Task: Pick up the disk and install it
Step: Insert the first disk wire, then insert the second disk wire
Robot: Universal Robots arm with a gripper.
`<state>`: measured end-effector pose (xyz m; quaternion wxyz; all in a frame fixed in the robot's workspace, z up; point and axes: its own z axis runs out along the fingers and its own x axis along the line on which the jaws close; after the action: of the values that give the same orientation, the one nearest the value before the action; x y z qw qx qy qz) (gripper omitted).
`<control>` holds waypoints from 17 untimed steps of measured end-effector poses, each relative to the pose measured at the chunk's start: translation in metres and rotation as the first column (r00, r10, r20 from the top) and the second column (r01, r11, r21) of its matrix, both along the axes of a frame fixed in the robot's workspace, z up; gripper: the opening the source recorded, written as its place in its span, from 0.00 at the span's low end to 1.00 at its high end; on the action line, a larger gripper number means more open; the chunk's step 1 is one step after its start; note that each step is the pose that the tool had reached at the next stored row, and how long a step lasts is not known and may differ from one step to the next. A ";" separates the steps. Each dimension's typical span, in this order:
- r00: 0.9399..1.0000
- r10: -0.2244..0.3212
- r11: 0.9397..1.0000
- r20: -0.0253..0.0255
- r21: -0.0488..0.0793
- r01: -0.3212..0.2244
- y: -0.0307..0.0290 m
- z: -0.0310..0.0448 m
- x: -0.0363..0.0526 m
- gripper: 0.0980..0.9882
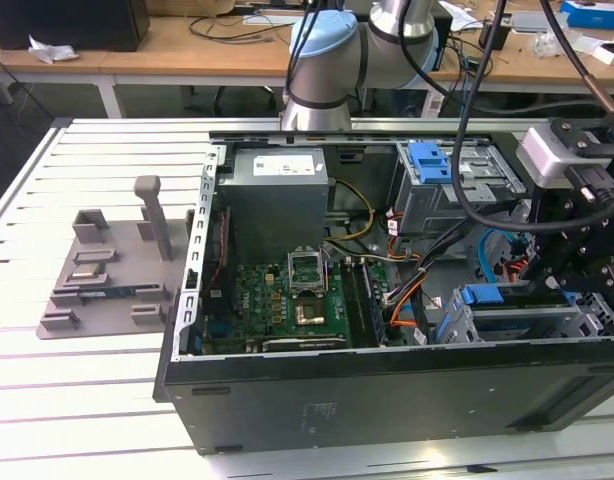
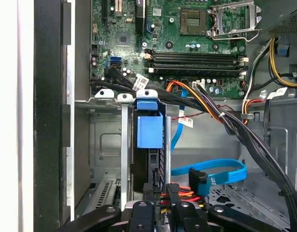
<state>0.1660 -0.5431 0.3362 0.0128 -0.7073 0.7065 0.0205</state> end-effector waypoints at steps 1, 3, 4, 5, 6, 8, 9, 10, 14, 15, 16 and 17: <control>1.000 0.000 1.000 0.000 0.000 0.000 0.0000 0.0024 0.0000 0.16; 1.000 0.000 1.000 0.000 0.000 0.000 0.0005 0.0123 0.0000 0.16; 1.000 0.000 1.000 0.000 0.000 0.000 0.0007 0.0151 0.0000 0.16; 1.000 0.000 1.000 0.000 0.000 0.000 0.0009 0.0196 0.0000 0.15; 1.000 0.000 1.000 0.000 0.000 0.000 0.0010 0.0234 0.0000 0.00; 1.000 0.000 1.000 0.000 0.000 0.000 0.0016 0.0412 0.0000 0.01; 1.000 0.000 1.000 0.000 0.000 0.000 0.0016 0.0457 0.0000 0.01; 1.000 0.000 1.000 0.000 0.000 0.000 0.0016 0.0464 0.0000 0.01; 1.000 0.000 1.000 0.000 0.000 0.000 0.0016 0.0467 0.0000 0.01; 1.000 0.000 1.000 0.000 0.000 0.000 0.0016 0.0468 0.0000 0.01; 1.000 0.000 1.000 0.000 0.000 0.000 0.0016 0.0468 0.0000 0.08; 1.000 0.000 1.000 0.000 0.000 0.000 0.0016 0.0469 0.0000 0.15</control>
<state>0.1660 -0.5414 0.3831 0.0128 -0.7073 0.7065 0.0205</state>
